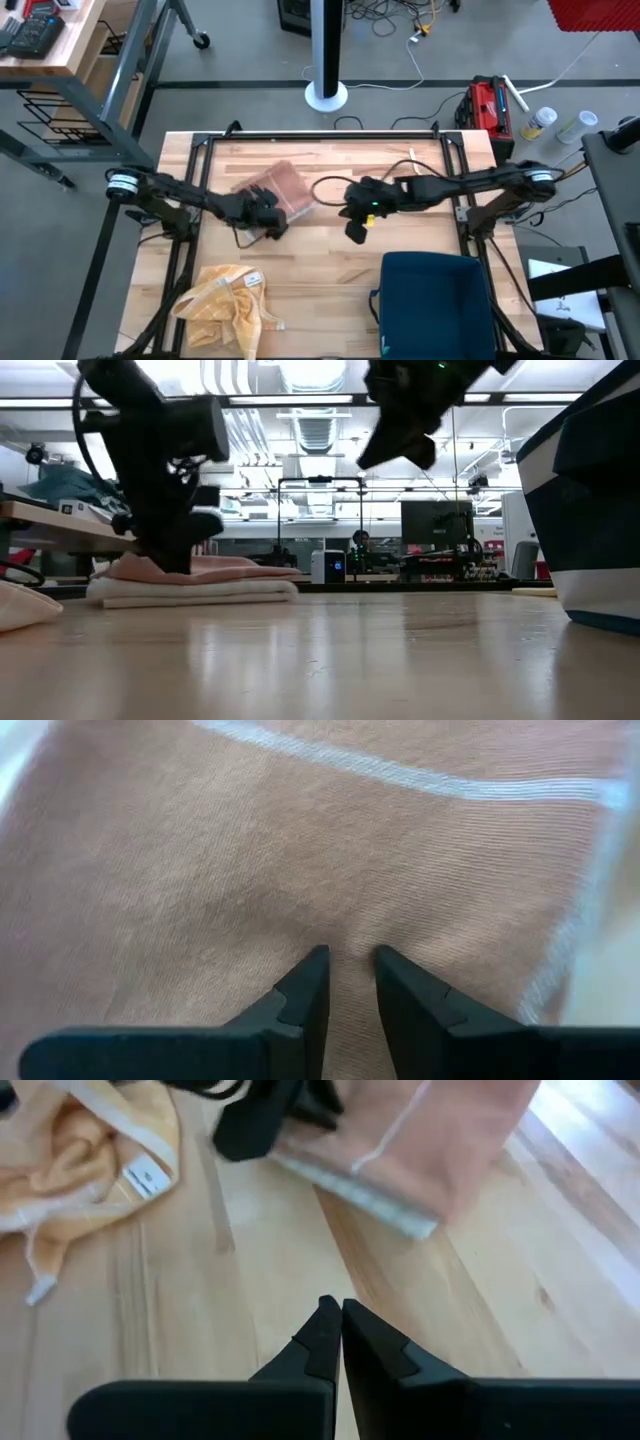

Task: Fold towel
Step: Stack the brown towel on top of the white towel, then fold the yellow towel

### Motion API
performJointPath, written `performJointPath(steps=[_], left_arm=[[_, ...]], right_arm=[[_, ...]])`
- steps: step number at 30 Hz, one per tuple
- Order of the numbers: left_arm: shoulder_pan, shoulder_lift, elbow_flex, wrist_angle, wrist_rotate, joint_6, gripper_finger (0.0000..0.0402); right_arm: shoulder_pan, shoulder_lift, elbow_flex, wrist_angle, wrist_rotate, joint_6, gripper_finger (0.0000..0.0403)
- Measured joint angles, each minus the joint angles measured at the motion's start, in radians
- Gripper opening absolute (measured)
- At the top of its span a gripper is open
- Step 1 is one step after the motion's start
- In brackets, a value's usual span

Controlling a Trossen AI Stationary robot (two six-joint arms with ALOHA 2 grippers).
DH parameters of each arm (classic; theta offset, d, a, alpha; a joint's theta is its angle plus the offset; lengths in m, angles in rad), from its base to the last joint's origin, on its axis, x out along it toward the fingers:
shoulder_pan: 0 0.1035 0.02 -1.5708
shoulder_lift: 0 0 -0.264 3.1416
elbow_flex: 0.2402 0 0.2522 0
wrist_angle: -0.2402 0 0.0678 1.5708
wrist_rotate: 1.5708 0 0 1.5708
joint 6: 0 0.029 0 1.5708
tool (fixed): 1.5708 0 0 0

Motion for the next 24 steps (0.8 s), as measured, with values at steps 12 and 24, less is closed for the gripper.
performJointPath(steps=[12,24], left_arm=[[0.207,-0.246,-0.109,-0.052,-0.039,0.157,0.0075],[0.082,-0.650,-0.072,-0.115,0.808,0.224,0.0075]], right_arm=[[0.000,-0.072,-0.147,0.106,0.007,0.085,0.0008],[0.007,-0.085,-0.148,0.106,0.015,0.016,0.0008]])
